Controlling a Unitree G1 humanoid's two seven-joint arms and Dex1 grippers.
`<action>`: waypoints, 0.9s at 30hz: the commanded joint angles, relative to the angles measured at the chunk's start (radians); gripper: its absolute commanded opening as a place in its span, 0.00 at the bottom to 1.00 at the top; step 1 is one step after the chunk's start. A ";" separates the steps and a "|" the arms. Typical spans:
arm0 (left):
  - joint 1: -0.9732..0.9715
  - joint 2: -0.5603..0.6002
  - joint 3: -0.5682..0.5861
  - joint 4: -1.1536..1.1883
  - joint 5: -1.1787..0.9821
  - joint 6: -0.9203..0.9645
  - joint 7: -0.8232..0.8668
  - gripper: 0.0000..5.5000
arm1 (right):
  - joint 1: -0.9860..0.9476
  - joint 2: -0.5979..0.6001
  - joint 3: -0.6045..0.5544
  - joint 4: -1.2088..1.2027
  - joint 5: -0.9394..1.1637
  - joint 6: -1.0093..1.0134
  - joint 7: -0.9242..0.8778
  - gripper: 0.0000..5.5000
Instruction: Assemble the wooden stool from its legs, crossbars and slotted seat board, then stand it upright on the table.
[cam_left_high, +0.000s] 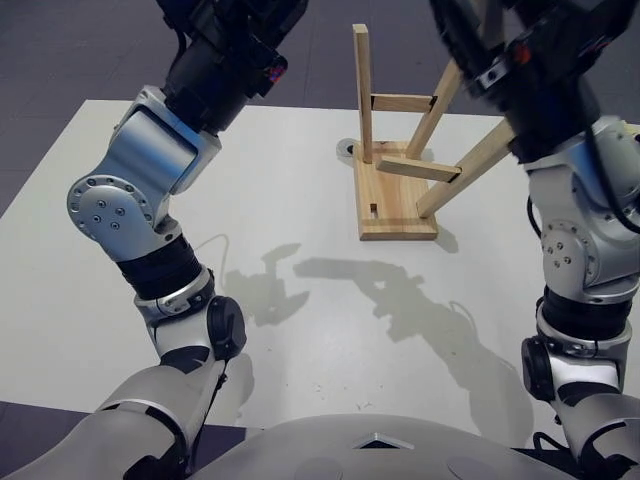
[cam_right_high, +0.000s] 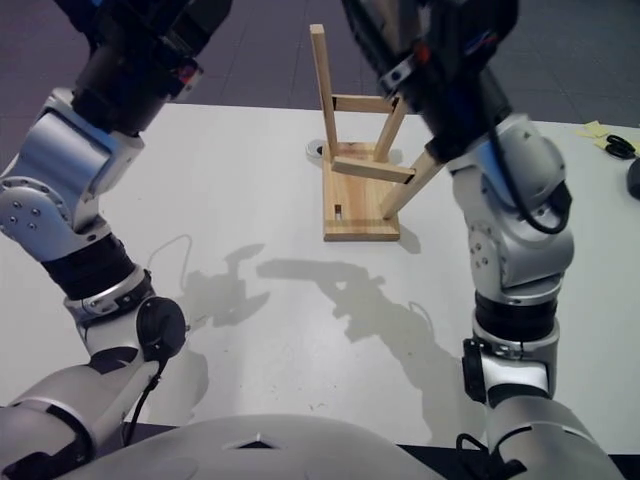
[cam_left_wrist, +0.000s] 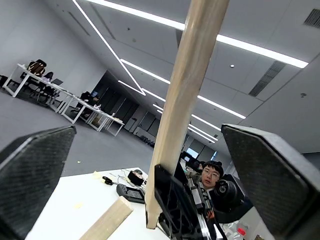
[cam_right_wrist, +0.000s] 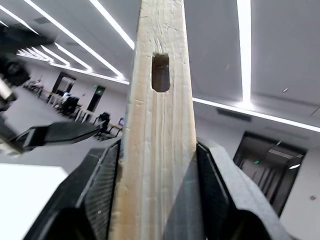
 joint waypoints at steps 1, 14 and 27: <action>0.034 0.016 -0.054 -0.016 -0.035 -0.013 0.046 0.98 | 0.042 0.008 0.043 -0.045 -0.012 0.025 0.031 0.38; 0.023 0.075 -0.086 0.004 -0.130 -0.099 0.122 0.81 | 0.194 -0.016 0.051 -0.085 -0.038 0.029 0.114 0.38; 0.033 0.138 -0.144 0.010 -0.161 -0.134 0.139 0.43 | 0.233 0.002 0.079 -0.099 -0.095 0.011 0.123 0.38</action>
